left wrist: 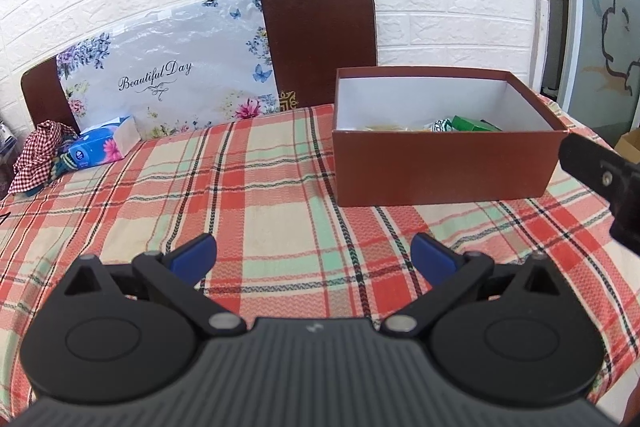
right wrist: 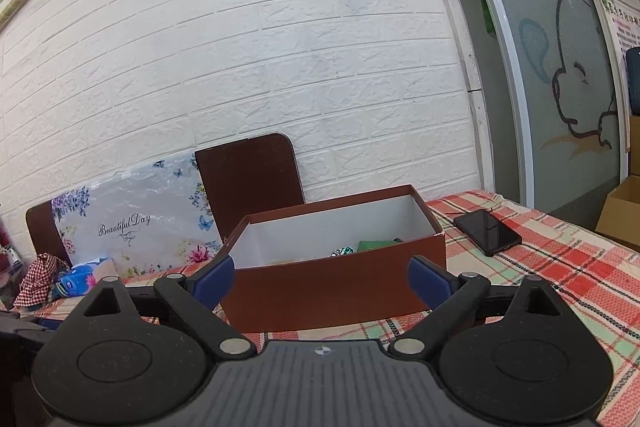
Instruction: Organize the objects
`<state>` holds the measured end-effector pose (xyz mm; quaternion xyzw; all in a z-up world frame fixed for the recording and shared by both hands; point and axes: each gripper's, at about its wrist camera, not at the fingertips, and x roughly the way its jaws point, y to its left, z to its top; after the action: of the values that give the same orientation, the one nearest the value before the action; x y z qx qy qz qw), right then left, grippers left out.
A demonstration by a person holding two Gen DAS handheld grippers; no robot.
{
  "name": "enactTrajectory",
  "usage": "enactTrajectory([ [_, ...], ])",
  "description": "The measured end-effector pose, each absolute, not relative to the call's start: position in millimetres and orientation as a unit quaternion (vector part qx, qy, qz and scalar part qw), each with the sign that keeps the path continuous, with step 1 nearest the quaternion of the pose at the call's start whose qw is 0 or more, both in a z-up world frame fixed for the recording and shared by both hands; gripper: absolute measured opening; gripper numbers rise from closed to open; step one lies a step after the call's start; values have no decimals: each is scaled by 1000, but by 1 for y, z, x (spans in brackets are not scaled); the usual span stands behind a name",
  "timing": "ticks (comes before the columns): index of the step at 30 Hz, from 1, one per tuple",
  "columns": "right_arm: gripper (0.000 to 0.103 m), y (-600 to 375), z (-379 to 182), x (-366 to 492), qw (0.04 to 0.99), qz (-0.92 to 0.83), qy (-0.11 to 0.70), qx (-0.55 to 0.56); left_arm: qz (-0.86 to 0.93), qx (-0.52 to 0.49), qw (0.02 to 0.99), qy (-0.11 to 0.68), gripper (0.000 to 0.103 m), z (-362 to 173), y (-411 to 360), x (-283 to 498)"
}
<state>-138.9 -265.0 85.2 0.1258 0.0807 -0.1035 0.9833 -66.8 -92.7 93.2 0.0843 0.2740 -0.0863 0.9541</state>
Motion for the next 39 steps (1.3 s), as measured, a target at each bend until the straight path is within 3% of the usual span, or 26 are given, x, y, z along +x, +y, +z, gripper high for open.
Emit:
enactTrajectory([
  [39, 95, -267, 76, -140, 983, -101, 91, 123, -87, 110, 938, 318, 103, 81, -102, -70],
])
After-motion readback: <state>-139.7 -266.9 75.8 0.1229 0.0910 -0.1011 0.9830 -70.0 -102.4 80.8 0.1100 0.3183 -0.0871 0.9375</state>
